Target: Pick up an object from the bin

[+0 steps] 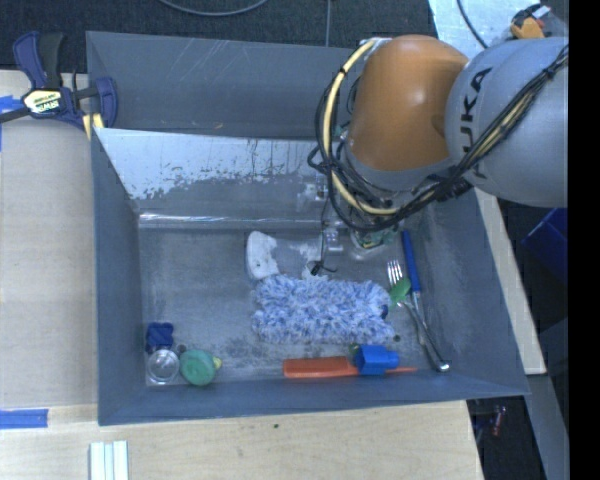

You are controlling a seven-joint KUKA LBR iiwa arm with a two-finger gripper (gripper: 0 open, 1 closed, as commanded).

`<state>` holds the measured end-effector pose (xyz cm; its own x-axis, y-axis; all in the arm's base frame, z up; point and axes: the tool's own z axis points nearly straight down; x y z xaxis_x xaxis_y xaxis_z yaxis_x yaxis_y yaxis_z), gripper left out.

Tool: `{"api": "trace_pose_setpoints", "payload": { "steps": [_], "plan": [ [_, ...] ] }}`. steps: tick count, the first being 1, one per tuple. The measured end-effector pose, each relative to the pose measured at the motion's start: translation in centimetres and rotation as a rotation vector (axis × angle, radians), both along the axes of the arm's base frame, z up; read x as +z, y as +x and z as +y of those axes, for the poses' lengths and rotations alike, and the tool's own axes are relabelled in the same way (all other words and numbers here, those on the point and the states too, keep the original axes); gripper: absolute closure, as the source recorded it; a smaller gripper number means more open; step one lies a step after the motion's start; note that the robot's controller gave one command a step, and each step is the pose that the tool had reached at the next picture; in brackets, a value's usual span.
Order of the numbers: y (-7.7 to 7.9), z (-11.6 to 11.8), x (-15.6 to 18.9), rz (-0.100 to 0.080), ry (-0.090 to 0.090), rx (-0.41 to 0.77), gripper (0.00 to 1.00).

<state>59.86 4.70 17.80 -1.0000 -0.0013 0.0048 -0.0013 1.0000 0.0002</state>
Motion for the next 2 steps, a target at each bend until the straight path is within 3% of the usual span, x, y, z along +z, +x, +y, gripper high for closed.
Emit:
{"api": "trace_pose_setpoints", "payload": {
  "steps": [1,2],
  "plan": [
    [0.1,0.0,0.5,-0.008,0.000,-0.002,0.00],
    [0.3,2.6,-10.1,-0.015,0.001,0.524,0.00]
  ]
}}
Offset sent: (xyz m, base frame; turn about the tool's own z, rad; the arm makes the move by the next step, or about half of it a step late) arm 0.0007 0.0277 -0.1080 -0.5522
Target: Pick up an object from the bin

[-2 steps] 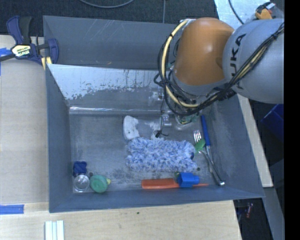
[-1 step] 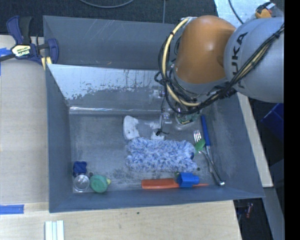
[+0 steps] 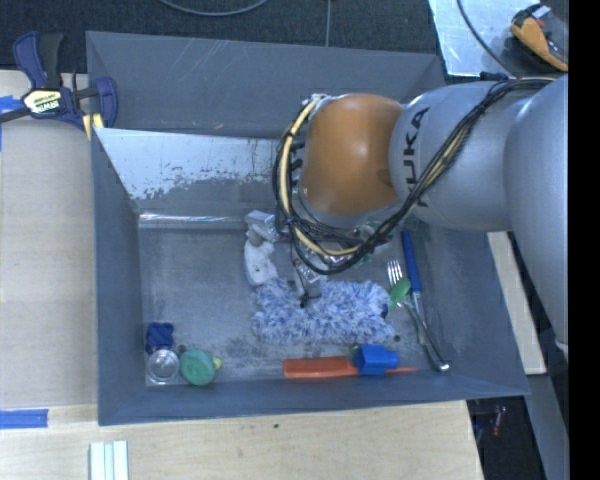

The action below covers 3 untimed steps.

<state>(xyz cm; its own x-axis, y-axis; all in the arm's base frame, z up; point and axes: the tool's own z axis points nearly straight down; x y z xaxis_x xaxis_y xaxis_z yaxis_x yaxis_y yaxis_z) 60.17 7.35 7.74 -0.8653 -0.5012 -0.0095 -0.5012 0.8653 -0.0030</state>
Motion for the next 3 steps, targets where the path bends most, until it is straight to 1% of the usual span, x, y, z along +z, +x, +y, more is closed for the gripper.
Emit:
{"api": "trace_pose_setpoints", "payload": {
  "steps": [1,2,3],
  "plan": [
    [-0.4,0.1,7.9,0.000,-0.001,0.145,0.00],
    [-0.4,2.9,2.0,0.013,-0.001,0.384,0.00],
    [1.9,1.3,-0.6,-0.003,-0.003,0.566,0.00]
  ]
}}
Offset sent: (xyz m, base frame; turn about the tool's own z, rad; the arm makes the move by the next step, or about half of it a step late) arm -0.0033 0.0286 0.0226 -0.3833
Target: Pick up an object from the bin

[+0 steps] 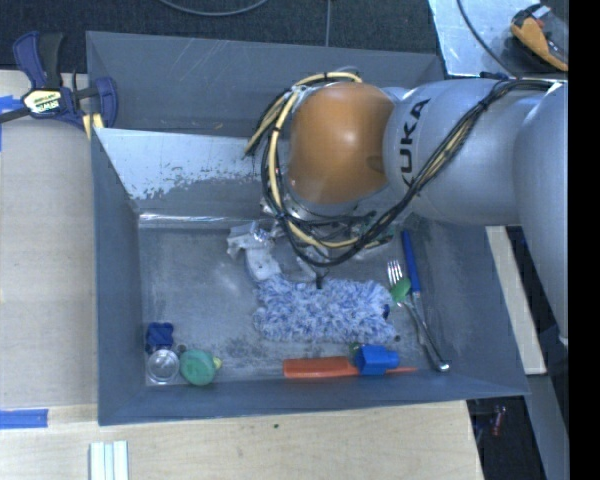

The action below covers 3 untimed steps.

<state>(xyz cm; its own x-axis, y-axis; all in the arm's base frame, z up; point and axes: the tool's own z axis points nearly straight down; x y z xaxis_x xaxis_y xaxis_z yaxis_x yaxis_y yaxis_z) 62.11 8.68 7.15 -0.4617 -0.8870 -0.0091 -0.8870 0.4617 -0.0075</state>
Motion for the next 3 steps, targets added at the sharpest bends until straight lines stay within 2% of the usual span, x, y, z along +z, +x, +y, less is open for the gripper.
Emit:
{"api": "trace_pose_setpoints", "payload": {
  "steps": [1,2,3],
  "plan": [
    [-1.3,3.0,0.1,0.002,-0.003,0.213,1.00],
    [-1.3,3.0,0.2,0.002,-0.003,0.212,1.00],
    [-1.4,3.0,5.2,0.003,-0.001,0.211,1.00]
  ]
}}
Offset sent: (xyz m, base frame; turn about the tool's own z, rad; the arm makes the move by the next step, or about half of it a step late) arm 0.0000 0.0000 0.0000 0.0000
